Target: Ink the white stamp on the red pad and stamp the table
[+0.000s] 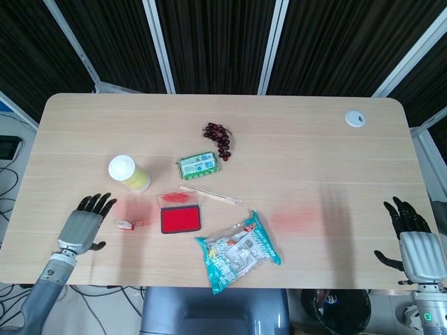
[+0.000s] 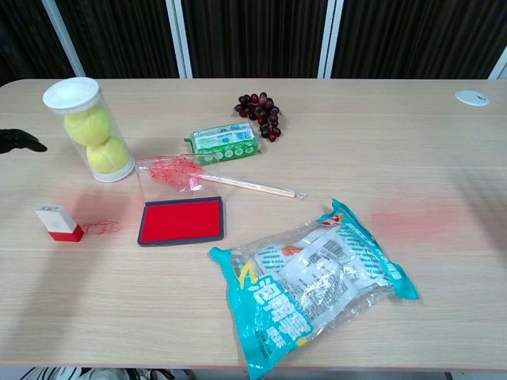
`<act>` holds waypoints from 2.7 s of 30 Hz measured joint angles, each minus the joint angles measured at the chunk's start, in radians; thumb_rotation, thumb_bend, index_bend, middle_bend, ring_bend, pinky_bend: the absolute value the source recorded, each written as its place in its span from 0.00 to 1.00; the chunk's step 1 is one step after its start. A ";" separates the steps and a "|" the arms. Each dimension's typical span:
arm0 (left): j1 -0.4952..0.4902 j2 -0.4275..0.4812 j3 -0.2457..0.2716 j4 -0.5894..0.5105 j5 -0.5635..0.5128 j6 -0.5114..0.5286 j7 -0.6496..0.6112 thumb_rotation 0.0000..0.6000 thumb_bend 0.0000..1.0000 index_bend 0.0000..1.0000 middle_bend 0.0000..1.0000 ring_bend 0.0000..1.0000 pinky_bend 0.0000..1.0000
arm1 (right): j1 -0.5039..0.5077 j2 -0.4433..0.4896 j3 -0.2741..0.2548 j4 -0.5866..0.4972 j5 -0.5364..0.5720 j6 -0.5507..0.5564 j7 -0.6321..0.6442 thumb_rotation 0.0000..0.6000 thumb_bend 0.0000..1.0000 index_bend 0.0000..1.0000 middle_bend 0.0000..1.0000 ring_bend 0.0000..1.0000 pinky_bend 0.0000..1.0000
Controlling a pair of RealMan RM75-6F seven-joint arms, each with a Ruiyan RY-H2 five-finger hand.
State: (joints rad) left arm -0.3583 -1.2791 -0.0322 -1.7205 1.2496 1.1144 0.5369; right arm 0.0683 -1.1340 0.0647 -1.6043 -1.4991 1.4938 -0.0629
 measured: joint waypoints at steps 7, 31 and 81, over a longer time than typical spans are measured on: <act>-0.014 -0.019 -0.002 0.007 -0.025 -0.008 0.018 1.00 0.10 0.13 0.08 0.03 0.10 | 0.000 0.001 0.000 0.001 -0.001 0.000 0.004 1.00 0.17 0.10 0.00 0.00 0.19; -0.079 -0.127 -0.010 0.064 -0.115 -0.037 0.101 1.00 0.20 0.33 0.30 0.10 0.15 | -0.001 -0.001 0.001 0.008 -0.007 0.004 0.025 1.00 0.17 0.10 0.00 0.00 0.19; -0.127 -0.210 0.001 0.153 -0.182 -0.024 0.121 1.00 0.32 0.51 0.48 0.20 0.21 | -0.002 -0.003 0.004 0.014 -0.012 0.012 0.039 1.00 0.17 0.11 0.00 0.00 0.19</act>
State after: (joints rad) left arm -0.4851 -1.4888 -0.0316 -1.5674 1.0672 1.0903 0.6582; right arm 0.0666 -1.1373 0.0687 -1.5908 -1.5113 1.5053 -0.0238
